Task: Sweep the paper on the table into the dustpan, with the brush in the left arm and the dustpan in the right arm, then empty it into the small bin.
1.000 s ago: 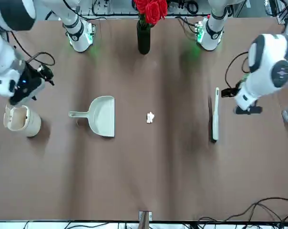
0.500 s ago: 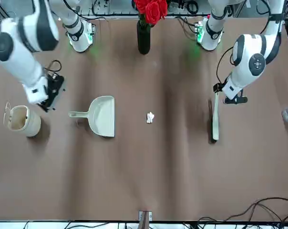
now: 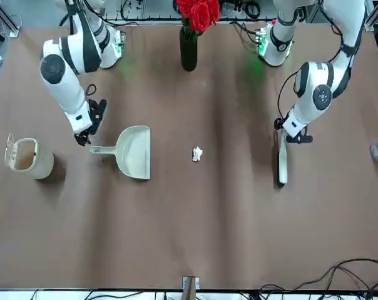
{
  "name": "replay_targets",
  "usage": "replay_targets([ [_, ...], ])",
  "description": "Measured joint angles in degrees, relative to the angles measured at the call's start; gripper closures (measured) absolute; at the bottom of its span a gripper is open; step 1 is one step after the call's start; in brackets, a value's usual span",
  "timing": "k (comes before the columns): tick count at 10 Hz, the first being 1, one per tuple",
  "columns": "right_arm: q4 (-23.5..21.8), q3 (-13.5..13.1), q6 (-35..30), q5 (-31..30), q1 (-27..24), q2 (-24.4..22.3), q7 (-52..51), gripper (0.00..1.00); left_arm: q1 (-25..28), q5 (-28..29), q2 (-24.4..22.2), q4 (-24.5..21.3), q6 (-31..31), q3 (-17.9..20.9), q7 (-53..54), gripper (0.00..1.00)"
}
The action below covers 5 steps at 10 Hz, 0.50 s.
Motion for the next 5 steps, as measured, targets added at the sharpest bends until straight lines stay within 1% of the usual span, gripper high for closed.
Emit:
replay_targets([
  [1,-0.1,0.0,2.4,-2.4,0.0,1.8,-0.1,0.0,0.0,0.0,-0.1,0.2,0.0,0.0,0.0,0.35],
  [2,0.0,0.0,4.6,-4.7,0.0,3.7,-0.1,0.0,0.0,0.0,-0.2,0.4,-0.4,0.0,0.0,0.34],
  [3,0.3,0.0,5.9,-5.9,0.0,5.6,-0.1,0.0,0.0,0.0,-0.6,0.6,-1.1,0.0,0.0,0.34],
  [5,1.9,-0.1,6.8,-6.7,0.0,9.6,-0.1,0.0,0.0,0.1,-2.5,0.9,-3.1,0.0,0.0,0.37],
])
